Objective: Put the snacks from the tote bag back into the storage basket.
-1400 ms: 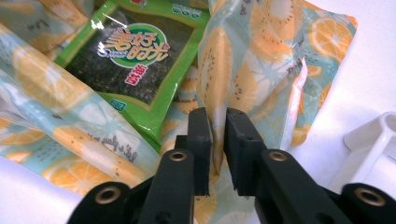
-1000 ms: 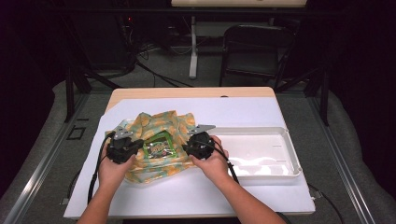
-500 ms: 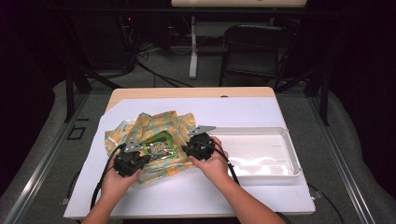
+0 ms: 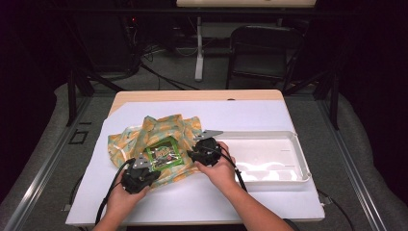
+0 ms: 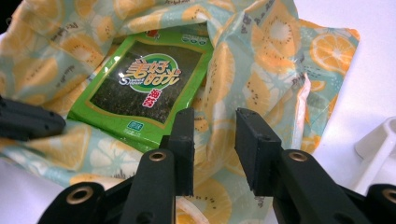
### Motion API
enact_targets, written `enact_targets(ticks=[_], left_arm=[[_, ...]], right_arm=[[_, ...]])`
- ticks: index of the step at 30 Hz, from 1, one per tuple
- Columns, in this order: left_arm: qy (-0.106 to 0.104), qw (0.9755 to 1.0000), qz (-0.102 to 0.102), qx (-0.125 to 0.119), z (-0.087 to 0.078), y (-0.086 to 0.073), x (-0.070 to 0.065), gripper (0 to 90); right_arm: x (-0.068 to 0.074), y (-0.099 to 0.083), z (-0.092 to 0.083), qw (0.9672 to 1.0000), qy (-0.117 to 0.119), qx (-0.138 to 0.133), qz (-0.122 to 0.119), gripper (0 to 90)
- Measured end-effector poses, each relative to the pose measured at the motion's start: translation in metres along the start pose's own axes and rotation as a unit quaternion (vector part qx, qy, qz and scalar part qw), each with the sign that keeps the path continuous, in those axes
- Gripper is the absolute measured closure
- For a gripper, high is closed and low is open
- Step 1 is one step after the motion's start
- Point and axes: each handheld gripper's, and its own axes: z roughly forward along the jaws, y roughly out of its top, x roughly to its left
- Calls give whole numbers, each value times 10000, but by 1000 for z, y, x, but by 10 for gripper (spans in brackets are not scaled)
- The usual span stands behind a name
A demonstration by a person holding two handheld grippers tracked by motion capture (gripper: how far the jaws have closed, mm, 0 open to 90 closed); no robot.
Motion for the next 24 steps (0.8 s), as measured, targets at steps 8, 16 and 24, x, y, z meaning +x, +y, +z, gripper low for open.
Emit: enact_targets(ticks=[8, 16, 24], left_arm=[[-133, 9999, 12, 23, 4, -5, -4, 883], [-110, 9998, 61, 128, 13, -9, -7, 850], [-86, 9998, 127, 93, 14, -10, -8, 842]], right_arm=[[0, 3, -12, 9995, -108, -288, -32, 671], [15, 2, -20, 9958, -285, -781, -382, 676], [41, -4, -2, 9938, -6, -427, -1023, 725]])
